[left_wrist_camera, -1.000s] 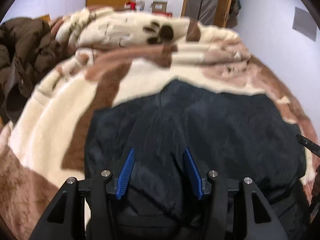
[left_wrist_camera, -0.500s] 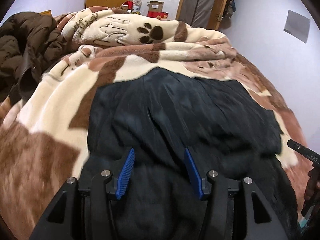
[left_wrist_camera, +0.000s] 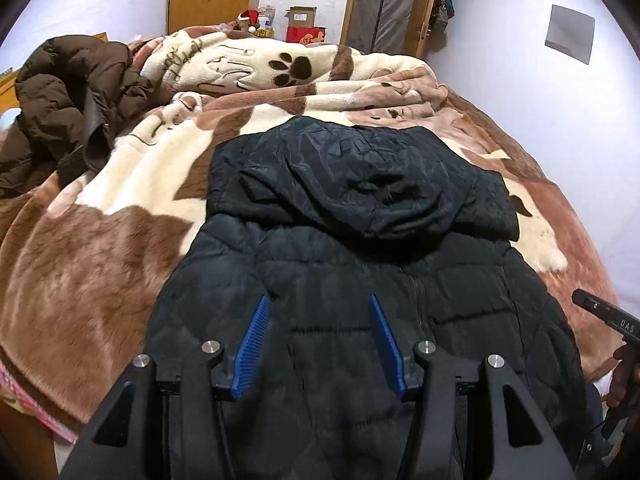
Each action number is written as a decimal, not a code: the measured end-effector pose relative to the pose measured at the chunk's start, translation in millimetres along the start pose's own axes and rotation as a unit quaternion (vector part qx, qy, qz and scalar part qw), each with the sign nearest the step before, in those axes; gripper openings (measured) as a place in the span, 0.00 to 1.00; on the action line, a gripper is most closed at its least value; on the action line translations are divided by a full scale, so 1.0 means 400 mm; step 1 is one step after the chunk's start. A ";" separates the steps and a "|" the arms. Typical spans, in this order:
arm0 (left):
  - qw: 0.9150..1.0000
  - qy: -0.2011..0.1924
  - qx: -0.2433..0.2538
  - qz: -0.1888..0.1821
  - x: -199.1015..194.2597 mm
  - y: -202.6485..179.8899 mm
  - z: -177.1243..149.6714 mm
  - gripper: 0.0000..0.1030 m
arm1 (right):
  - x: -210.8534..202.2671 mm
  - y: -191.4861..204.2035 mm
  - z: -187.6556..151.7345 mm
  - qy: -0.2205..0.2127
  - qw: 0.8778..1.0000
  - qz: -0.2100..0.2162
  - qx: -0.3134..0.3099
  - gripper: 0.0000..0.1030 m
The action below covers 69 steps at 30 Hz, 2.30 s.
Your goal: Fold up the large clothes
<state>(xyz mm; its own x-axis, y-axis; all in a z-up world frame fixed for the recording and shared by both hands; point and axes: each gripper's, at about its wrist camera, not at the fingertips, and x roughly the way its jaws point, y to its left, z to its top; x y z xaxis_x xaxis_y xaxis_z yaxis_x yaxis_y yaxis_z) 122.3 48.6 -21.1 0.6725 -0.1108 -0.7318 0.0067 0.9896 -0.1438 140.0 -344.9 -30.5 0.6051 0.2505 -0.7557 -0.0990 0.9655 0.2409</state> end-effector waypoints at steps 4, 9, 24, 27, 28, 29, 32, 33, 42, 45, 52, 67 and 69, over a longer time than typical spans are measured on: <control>1.000 -0.003 0.001 0.003 -0.047 -0.005 -0.037 0.53 | -0.034 -0.013 -0.050 0.002 1.000 -0.003 0.012 0.39; 1.000 0.002 0.008 0.008 -0.079 -0.008 -0.089 0.53 | -0.066 -0.026 -0.093 0.006 1.000 -0.009 0.015 0.39; 0.999 0.010 -0.008 0.053 -0.071 0.081 -0.129 0.59 | -0.049 -0.082 -0.161 0.037 0.998 -0.023 0.036 0.58; 0.997 0.023 -0.028 0.065 -0.053 0.135 -0.134 0.60 | -0.040 -0.104 -0.168 0.045 0.997 -0.029 0.047 0.58; 0.997 0.028 -0.033 0.070 -0.045 0.152 -0.138 0.60 | -0.036 -0.111 -0.170 0.047 0.997 -0.032 0.051 0.58; 0.996 0.033 -0.038 0.075 -0.039 0.165 -0.142 0.60 | -0.033 -0.115 -0.172 0.050 0.997 -0.034 0.055 0.58; 0.994 0.049 -0.057 0.083 -0.016 0.206 -0.159 0.60 | -0.016 -0.139 -0.184 0.067 0.995 -0.036 0.071 0.58; 0.993 0.052 -0.061 0.089 -0.011 0.215 -0.163 0.60 | -0.011 -0.143 -0.189 0.073 0.994 -0.033 0.076 0.58; 0.989 0.095 -0.102 0.057 0.044 0.246 -0.216 0.66 | 0.019 -0.143 -0.208 0.103 0.990 0.007 0.093 0.58; 0.990 0.100 -0.087 0.057 0.051 0.220 -0.223 0.66 | 0.029 -0.142 -0.217 0.112 0.989 0.019 0.096 0.58; 0.988 0.122 -0.073 0.056 0.073 0.200 -0.223 0.50 | 0.044 -0.105 -0.217 0.133 0.987 0.030 0.088 0.35; 0.994 0.000 -0.100 -0.048 -0.198 0.203 -0.091 0.16 | -0.228 -0.084 -0.109 0.024 0.991 0.102 0.081 0.13; 0.993 -0.011 -0.105 -0.061 -0.249 0.208 -0.103 0.16 | -0.282 -0.080 -0.128 0.017 0.991 0.109 0.077 0.13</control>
<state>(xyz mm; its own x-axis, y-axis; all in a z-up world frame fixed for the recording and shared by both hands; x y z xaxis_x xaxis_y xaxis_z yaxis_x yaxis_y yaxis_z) 25.2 138.1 12.3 0.6923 -0.2245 -0.6858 -0.0634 0.9278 -0.3678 34.5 -400.5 15.7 0.5557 0.4575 -0.6942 -0.1015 0.8661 0.4895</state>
